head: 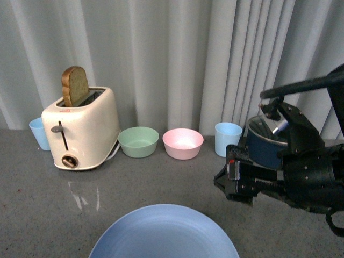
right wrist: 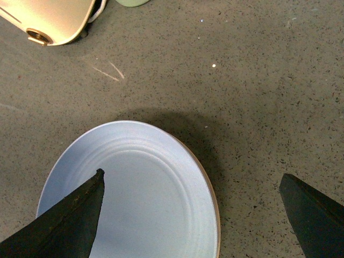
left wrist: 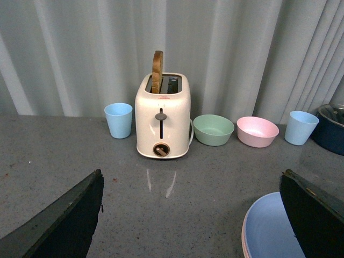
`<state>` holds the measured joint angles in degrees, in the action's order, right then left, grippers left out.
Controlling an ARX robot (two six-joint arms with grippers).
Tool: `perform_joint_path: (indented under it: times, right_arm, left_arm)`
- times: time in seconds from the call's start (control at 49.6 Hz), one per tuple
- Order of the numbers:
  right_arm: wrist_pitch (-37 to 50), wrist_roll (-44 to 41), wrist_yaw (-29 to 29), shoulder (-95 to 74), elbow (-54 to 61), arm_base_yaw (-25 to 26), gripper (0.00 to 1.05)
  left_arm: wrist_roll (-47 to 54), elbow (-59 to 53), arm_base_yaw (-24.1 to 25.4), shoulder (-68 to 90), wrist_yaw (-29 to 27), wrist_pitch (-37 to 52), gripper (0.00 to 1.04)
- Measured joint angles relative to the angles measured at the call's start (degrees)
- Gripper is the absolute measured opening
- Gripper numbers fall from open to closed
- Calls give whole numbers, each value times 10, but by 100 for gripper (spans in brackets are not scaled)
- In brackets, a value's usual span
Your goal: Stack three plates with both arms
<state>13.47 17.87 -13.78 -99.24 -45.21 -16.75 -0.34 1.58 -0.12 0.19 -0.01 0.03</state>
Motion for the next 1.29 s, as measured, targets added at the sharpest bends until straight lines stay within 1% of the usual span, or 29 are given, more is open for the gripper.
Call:
perform_joint_path:
  times: [0.081,0.101,0.121,0.141,0.181,0.202,0.222,0.262,0.282,0.302,0.343,0.383,0.403,0.484,0.524,0.544,0.625,0.645,0.686,0.907,1.008,1.049,1.109,1.291]
  right_arm:
    - [0,2,0,-1,2,0,97]
    - [23,-4,24,-7,8,-3,96]
    - [80,-22,64,-14,24,-7,93]
    - [113,-26,89,-17,35,-8,91]
    - [242,-70,178,-30,76,-10,84]
    - [306,-85,207,-35,100,-10,81]
    - [336,-93,229,-36,112,-10,79]
    - [439,-124,269,-36,158,-4,72]
    - [482,-132,279,-30,176,1,68]
    - [501,-138,281,-26,185,3,66]
    - [561,-151,282,-6,212,14,59]
    - [594,-158,279,21,231,24,52]
    - [597,-160,277,28,235,27,50]
    - [600,-171,258,88,279,48,31]
    - [593,-173,250,103,296,54,23]
    - [591,-173,249,106,300,56,22]
    - [568,-176,230,155,334,70,4]
    - [542,-178,225,180,338,74,3]
    - [508,-179,217,228,350,83,3]
    - [449,-179,194,339,394,108,3]
    - [407,-178,181,403,414,121,3]
    - [384,-179,145,432,421,146,3]
    - [351,-178,141,475,430,164,3]
    - [275,-179,139,566,445,166,3]
  left_arm:
    - [0,0,0,0,0,0,98]
    - [0,0,0,0,0,0,98]
    - [0,0,0,0,0,0,98]
    - [0,0,0,0,0,0,98]
    - [0,0,0,0,0,0,98]
    - [0,0,0,0,1,0,98]
    - [0,0,0,0,1,0,98]
    - [0,0,0,-1,0,0,98]
    - [0,0,0,-1,-3,0,98]
    - [0,0,0,-1,-2,0,98]
    - [0,0,0,1,-2,0,98]
    - [0,0,0,0,-2,0,98]
    - [0,0,0,0,-2,0,98]
    - [0,0,0,-1,0,0,98]
    - [0,0,0,-1,0,0,98]
    - [0,0,0,-1,0,0,98]
    - [0,0,0,-1,0,0,98]
    - [0,0,0,-1,0,0,98]
    - [0,0,0,-1,0,0,98]
    - [0,0,0,-1,0,0,98]
    - [0,0,0,-1,0,0,98]
    - [0,0,0,-1,0,0,98]
    - [0,0,0,-1,0,0,98]
    - [0,0,0,-1,0,0,98]
